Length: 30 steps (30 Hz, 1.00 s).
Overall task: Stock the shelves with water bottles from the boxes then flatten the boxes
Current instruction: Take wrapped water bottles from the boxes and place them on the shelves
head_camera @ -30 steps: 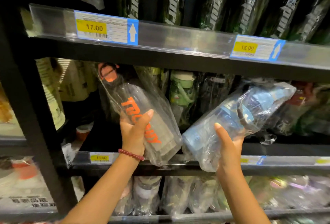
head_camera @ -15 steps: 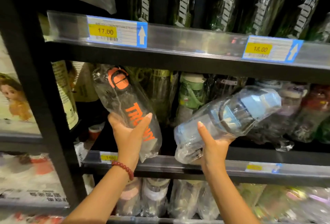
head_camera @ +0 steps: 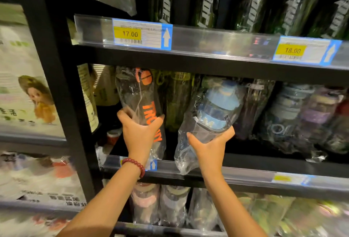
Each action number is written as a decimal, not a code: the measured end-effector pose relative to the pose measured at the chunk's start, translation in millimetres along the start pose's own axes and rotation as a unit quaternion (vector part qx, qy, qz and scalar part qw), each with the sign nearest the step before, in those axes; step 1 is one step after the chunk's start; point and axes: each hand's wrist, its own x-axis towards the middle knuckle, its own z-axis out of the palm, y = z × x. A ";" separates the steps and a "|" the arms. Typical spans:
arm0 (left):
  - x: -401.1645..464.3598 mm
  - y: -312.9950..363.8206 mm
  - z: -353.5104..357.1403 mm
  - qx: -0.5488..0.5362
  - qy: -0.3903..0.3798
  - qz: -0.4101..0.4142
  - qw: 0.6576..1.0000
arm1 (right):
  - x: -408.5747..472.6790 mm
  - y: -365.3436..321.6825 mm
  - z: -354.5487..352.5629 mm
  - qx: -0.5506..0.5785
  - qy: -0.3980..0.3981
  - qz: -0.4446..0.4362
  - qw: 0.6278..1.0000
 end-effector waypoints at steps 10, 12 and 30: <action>-3.9 -10.9 -8.5 0.060 -0.013 0.030 0.998 | -2.9 -0.2 15.6 -0.023 -0.010 -0.058 0.998; -5.5 -10.2 -11.3 0.072 -0.032 0.035 0.996 | -4.5 3.5 19.1 -0.035 -0.032 -0.043 0.998; 13.5 -10.0 -43.7 0.114 -0.217 -0.037 0.969 | 9.5 -6.0 -21.1 -0.019 -0.283 0.067 0.956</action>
